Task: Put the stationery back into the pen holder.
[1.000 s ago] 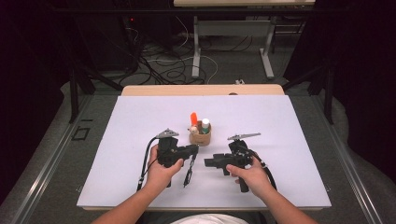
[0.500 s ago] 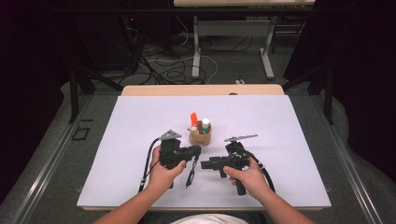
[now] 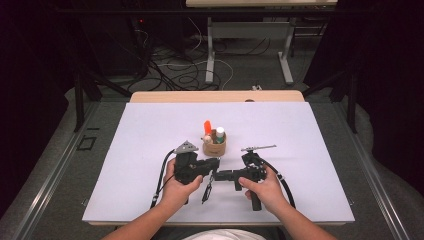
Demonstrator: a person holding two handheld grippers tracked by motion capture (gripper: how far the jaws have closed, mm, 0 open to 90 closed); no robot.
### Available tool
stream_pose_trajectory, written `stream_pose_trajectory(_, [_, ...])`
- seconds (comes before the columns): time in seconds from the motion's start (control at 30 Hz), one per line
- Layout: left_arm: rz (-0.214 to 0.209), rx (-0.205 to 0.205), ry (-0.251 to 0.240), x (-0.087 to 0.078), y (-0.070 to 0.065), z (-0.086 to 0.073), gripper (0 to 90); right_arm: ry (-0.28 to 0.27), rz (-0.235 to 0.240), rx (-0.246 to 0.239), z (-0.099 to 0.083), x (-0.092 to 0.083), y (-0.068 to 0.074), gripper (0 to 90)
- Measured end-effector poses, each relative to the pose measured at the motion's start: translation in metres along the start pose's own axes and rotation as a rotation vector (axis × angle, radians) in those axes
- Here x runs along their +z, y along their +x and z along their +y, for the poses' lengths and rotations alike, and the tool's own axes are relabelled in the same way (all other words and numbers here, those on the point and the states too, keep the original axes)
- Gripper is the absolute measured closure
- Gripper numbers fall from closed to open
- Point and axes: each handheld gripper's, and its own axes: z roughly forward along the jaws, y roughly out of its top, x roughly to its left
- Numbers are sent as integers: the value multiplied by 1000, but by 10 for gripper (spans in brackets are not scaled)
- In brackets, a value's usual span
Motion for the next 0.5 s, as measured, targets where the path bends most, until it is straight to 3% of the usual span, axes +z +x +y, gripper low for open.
stream_pose_trajectory(0.2, [-5,5,-8,2,-3,-1,806,-8,15,17,0,-1,-1,663])
stream_pose_trajectory(0.3, [-7,7,-9,2,-5,-2,806,14,22,38,0,-1,0,681])
stream_pose_trajectory(0.5, [-14,10,0,4,-7,-3,806,10,34,36,-1,1,-1,730])
